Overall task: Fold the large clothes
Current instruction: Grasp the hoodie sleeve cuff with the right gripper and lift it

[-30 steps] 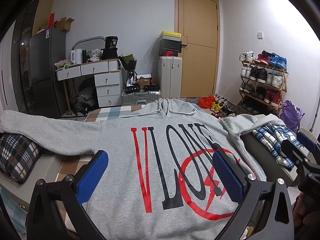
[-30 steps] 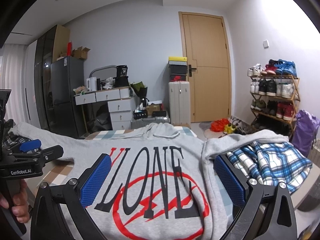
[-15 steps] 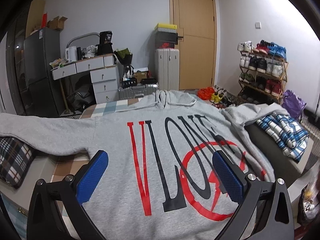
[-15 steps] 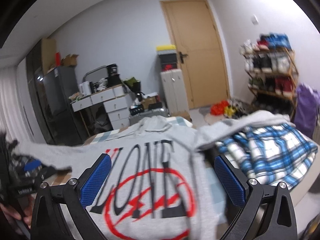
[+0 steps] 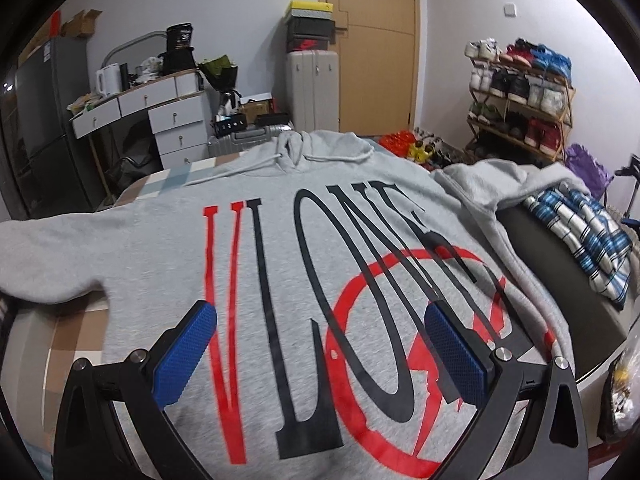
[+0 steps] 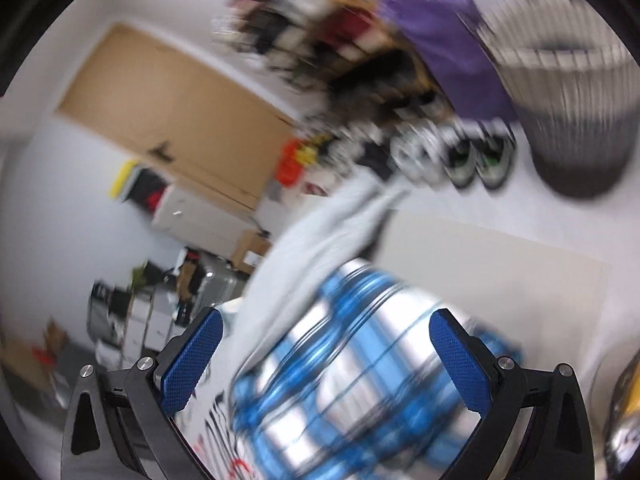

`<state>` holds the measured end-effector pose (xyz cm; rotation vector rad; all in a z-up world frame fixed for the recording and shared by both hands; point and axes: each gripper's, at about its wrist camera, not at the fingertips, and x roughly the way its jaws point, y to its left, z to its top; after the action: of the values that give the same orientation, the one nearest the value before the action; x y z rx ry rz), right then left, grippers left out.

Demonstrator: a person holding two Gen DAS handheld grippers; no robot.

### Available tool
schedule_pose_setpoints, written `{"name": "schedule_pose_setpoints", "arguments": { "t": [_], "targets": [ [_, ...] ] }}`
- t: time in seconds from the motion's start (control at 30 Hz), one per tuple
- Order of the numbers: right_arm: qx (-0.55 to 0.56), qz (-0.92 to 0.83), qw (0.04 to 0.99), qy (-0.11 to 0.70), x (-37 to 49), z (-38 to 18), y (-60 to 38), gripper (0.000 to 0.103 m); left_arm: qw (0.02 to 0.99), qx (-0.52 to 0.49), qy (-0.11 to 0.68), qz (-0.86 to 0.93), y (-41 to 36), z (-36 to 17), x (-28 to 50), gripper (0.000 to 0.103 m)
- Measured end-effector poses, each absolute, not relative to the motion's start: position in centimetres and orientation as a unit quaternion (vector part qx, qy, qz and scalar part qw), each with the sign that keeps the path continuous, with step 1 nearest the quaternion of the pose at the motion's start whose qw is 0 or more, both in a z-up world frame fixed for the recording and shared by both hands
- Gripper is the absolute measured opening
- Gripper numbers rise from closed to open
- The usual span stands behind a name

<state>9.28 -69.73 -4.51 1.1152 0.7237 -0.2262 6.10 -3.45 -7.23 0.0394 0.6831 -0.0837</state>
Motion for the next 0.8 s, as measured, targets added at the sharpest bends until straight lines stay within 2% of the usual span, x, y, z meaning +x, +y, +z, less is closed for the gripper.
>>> {"name": "schedule_pose_setpoints", "arguments": {
  "t": [0.2, 0.3, 0.4, 0.47, 0.6, 0.63, 0.67, 0.7, 0.8],
  "targets": [
    [0.503, -0.090, 0.765, 0.392, 16.0, -6.8, -71.3, 0.103, 0.939, 0.050, 0.340, -0.032, -3.8, -7.4, 7.1, 0.102],
    [0.507, -0.085, 0.752, 0.413, 18.0, -7.5, -71.5, 0.085, 0.938, 0.054, 0.341, -0.034, -3.7, -7.3, 7.3, 0.102],
    [0.496, -0.104, 0.753, 0.421, 19.4, -8.0, -71.8, 0.085, 0.937, 0.057, 0.344, -0.032, -3.8, -7.5, 7.6, 0.102],
    [0.496, -0.106, 0.748, 0.428, 20.2, -8.5, -71.7, 0.072, 0.934, 0.060, 0.349, -0.032, -3.9, -7.8, 7.9, 0.102],
    [0.486, -0.143, 0.757, 0.411, 20.3, -8.2, -71.8, 0.059, 0.931, 0.077, 0.357, -0.030, -4.1, -8.1, 8.3, 0.102],
    [0.489, -0.154, 0.756, 0.407, 20.2, -8.3, -72.0, 0.046, 0.930, 0.078, 0.358, -0.029, -4.1, -8.2, 8.3, 0.102],
    [0.488, -0.171, 0.753, 0.407, 20.3, -8.5, -72.1, 0.019, 0.929, 0.077, 0.360, -0.028, -4.1, -8.2, 8.4, 0.102],
    [0.490, -0.186, 0.747, 0.410, 20.2, -8.9, -72.3, 0.007, 0.929, 0.074, 0.362, -0.027, -4.0, -8.2, 8.4, 0.102],
    [0.487, -0.197, 0.769, 0.365, 19.5, -8.0, -72.6, 0.006, 0.929, 0.074, 0.362, -0.024, -3.9, -8.1, 8.2, 0.102]
  ]
}}
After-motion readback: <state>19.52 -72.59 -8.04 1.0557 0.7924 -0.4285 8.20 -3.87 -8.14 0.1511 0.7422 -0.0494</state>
